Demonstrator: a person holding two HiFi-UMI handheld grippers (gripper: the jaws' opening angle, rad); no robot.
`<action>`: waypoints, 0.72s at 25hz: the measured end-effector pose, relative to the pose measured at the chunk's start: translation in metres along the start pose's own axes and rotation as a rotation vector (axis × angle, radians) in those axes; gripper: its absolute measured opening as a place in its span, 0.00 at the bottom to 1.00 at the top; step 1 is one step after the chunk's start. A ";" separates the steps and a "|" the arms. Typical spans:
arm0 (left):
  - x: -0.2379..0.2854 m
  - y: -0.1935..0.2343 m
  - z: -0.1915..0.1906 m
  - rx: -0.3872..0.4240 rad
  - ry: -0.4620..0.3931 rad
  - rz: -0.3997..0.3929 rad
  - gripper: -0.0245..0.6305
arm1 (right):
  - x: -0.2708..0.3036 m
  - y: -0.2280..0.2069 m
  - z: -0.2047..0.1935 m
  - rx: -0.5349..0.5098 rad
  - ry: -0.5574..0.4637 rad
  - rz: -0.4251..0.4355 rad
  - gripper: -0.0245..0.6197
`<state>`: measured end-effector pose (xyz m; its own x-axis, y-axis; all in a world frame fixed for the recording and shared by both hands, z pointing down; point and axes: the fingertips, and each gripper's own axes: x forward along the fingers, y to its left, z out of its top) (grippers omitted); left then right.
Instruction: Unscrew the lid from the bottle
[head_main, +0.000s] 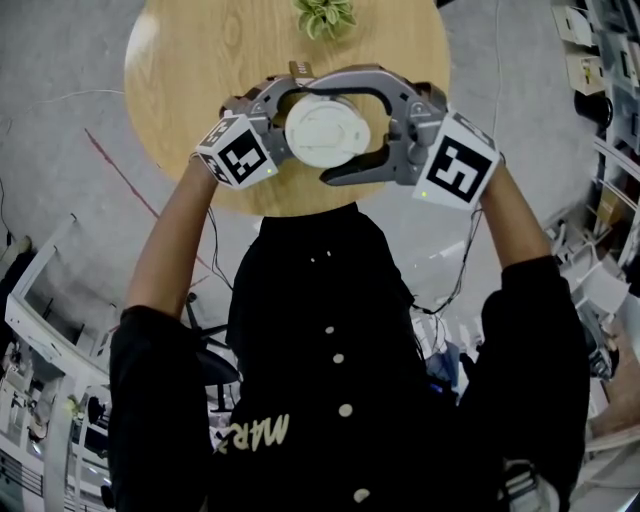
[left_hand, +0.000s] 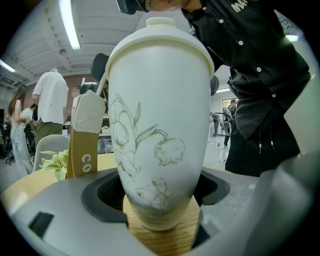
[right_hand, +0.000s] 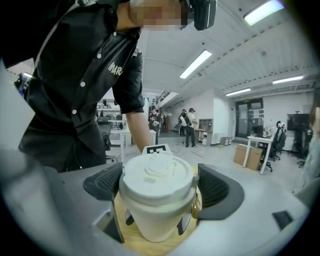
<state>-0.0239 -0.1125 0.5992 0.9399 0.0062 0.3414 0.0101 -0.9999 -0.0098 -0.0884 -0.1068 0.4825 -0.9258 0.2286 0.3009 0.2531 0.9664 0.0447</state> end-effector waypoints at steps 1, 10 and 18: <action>0.000 0.000 -0.001 -0.001 0.000 0.000 0.61 | -0.001 -0.002 0.000 0.019 -0.003 -0.035 0.77; -0.002 0.000 0.001 -0.006 -0.003 0.012 0.61 | -0.013 -0.025 0.007 0.280 -0.042 -0.691 0.83; -0.001 0.001 0.001 -0.014 -0.009 0.021 0.61 | -0.002 -0.032 -0.010 0.325 -0.028 -0.818 0.79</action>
<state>-0.0248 -0.1131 0.5980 0.9430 -0.0145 0.3326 -0.0140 -0.9999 -0.0039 -0.0919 -0.1394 0.4897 -0.7896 -0.5510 0.2699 -0.5807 0.8132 -0.0389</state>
